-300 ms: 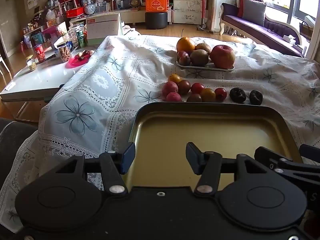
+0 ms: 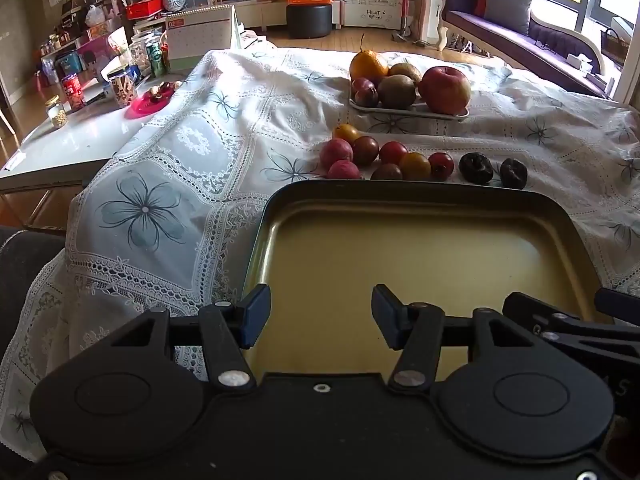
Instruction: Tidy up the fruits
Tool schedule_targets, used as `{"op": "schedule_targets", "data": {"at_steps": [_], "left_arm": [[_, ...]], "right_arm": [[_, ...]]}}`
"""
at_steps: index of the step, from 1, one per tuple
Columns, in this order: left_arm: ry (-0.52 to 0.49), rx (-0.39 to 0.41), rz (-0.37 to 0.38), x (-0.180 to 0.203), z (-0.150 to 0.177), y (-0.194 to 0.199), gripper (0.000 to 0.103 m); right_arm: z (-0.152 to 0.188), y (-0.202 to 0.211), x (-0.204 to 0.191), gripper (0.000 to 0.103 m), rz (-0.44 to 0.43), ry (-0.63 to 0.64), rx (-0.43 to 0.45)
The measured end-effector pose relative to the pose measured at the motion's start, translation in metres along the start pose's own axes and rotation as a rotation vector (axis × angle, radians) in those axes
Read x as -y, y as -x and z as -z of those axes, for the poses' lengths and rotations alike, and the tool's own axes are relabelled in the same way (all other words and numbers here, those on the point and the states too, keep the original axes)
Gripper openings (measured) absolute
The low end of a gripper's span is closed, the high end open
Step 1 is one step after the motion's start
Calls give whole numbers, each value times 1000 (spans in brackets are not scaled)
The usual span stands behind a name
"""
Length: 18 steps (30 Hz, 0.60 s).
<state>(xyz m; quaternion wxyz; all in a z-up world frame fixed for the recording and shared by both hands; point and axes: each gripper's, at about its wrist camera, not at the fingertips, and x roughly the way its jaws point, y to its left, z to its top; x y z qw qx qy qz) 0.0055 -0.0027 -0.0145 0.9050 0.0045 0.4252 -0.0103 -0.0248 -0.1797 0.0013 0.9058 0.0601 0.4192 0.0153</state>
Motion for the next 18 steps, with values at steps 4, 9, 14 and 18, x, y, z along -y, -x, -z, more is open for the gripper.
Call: {"op": "schedule_targets", "data": {"at_steps": [4,9,14,18], "left_arm": [[-7,-11,1,2,2,2,60],[-11,-24,-4,2,4,4,60],[-12,-42,-8,2,4,-4,60],[-12,-70,-1,3,6,-8,60]], "right_arm": [[0,-2,0,103,13,6,-21],[-1,-5,-1,103,33,12,-43],[-1,-8,-1,103,54,19,-67],[0,-11,-2,103,64,23,-89]]}}
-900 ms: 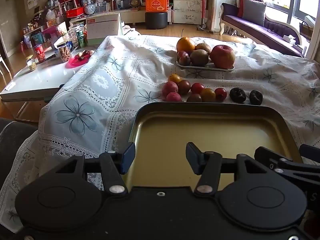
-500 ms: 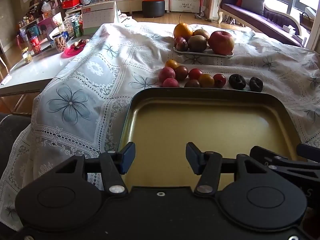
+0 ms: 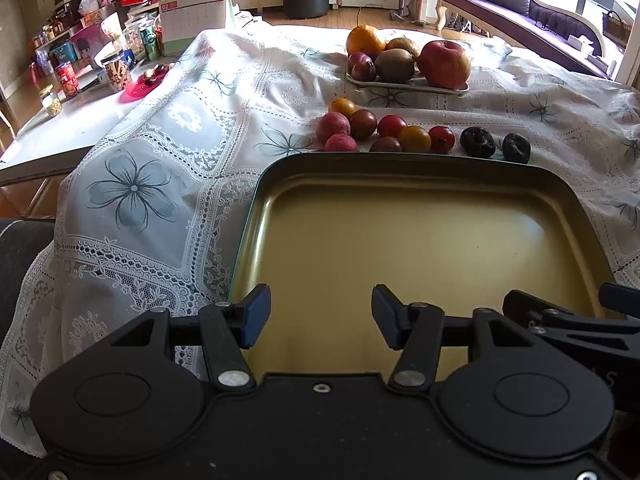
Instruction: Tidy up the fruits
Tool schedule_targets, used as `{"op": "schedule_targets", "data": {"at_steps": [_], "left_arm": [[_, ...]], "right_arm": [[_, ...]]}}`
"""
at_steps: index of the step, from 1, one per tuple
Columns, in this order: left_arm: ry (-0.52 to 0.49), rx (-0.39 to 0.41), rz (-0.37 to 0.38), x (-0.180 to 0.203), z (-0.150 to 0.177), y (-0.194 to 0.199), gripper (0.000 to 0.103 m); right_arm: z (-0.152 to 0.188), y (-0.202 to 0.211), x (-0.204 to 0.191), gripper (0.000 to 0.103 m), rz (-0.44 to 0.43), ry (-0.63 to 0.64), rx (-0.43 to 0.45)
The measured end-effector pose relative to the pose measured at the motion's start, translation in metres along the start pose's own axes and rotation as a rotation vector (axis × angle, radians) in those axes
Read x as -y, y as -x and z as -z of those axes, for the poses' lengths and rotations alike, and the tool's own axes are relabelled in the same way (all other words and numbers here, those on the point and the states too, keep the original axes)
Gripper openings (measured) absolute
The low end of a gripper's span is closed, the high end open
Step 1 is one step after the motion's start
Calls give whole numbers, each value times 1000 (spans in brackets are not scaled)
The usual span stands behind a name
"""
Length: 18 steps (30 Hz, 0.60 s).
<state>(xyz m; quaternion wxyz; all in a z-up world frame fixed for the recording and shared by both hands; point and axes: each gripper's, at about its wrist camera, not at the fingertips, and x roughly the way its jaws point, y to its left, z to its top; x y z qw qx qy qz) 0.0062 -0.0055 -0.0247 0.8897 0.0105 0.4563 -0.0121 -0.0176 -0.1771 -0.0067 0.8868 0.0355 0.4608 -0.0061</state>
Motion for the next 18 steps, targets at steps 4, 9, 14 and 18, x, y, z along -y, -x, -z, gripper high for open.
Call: {"op": "schedule_targets", "data": {"at_steps": [4,9,14,18], "left_arm": [[7,-14,0,-1,1,-4,60],[21,-43,11,-3,2,-10,60],[30,-83,13,-4,5,-18,60],[44,-107,12,-6,6,-25,60]], "right_arm": [[1,-4,0,103,4,2,-8],[1,-9,0,103,11,1,-34],[4,-16,-3,102,23,10,-71],[6,-23,-2,102,11,2,-105]]}}
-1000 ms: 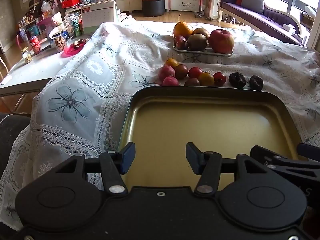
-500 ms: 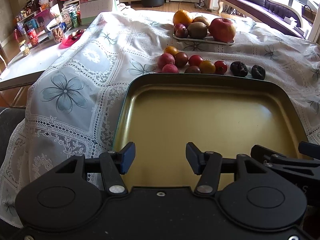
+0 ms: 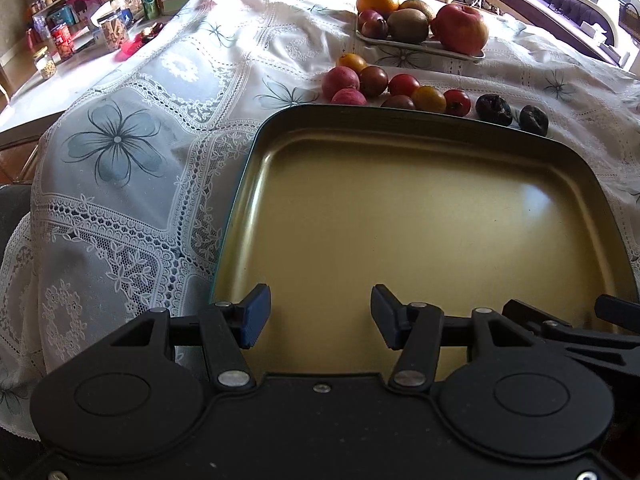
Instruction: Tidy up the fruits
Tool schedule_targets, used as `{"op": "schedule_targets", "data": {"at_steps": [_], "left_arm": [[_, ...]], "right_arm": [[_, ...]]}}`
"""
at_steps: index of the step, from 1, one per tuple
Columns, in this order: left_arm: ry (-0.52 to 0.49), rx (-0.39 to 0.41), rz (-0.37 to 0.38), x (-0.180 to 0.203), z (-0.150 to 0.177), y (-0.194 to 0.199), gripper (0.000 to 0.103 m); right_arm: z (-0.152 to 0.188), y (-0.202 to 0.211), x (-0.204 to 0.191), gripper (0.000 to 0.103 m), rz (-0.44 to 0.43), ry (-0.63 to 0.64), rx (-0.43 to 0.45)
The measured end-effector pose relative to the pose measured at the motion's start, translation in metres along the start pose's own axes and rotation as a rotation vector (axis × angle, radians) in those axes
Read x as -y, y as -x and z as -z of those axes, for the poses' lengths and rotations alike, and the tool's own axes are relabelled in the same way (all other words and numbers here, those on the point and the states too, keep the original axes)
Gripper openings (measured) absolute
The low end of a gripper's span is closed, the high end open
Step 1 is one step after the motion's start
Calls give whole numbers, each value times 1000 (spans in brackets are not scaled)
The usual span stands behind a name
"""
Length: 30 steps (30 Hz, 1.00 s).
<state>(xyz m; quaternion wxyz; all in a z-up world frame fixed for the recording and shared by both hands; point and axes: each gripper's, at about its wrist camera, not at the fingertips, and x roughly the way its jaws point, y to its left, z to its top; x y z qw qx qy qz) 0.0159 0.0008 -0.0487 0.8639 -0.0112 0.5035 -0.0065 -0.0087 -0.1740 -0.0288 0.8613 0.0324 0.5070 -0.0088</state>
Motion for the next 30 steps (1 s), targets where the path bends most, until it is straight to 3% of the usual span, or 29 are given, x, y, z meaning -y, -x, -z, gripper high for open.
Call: {"op": "schedule_targets", "data": {"at_steps": [30], "left_arm": [[-6,-22,-12,0,1,-6,60]], "right_arm": [[3,-5,-4,102,14,15,-11]]}}
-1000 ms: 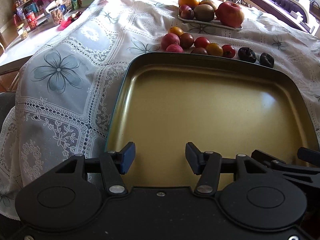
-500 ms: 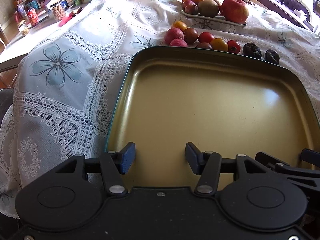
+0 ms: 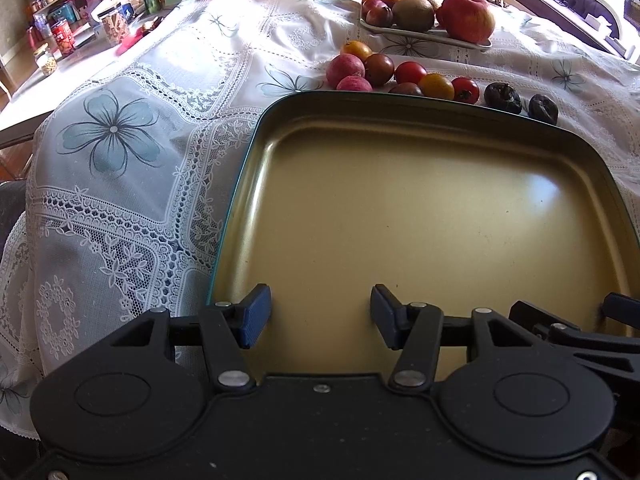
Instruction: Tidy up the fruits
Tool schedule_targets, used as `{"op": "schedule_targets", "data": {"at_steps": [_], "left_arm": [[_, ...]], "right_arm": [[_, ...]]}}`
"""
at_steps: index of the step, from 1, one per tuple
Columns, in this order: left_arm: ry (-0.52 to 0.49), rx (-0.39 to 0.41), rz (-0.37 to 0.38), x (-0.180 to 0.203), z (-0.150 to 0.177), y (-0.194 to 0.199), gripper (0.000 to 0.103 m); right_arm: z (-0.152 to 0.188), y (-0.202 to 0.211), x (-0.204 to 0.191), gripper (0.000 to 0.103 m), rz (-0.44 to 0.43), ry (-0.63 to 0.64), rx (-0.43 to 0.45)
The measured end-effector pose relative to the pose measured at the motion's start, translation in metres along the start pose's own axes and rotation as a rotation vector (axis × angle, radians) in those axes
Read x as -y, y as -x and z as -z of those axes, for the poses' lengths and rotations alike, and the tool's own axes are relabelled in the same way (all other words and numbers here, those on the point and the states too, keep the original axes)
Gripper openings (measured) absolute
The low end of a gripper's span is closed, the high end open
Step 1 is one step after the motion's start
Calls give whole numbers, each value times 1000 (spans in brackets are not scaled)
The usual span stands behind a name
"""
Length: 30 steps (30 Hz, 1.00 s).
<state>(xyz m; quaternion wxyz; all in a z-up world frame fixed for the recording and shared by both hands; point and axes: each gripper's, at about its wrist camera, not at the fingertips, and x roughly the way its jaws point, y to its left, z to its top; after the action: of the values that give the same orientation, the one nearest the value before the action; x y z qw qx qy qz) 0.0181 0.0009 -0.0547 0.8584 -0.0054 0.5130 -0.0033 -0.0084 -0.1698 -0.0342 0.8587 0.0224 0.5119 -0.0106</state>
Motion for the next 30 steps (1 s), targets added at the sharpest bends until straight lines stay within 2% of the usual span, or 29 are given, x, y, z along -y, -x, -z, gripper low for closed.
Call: {"op": "schedule_targets", "data": {"at_steps": [19,26,30], "left_arm": [[1,4,3,-1,-3,1,59],[-35,83,17,0,-19,12,59],[-65,132,33,-1,-39,15,59]], "right_arm": [[-4,1,2,102,-8,6,9],[-40,15,26,102,-26,-14,155],[-74,6,51,102,-62,-68,168]]}}
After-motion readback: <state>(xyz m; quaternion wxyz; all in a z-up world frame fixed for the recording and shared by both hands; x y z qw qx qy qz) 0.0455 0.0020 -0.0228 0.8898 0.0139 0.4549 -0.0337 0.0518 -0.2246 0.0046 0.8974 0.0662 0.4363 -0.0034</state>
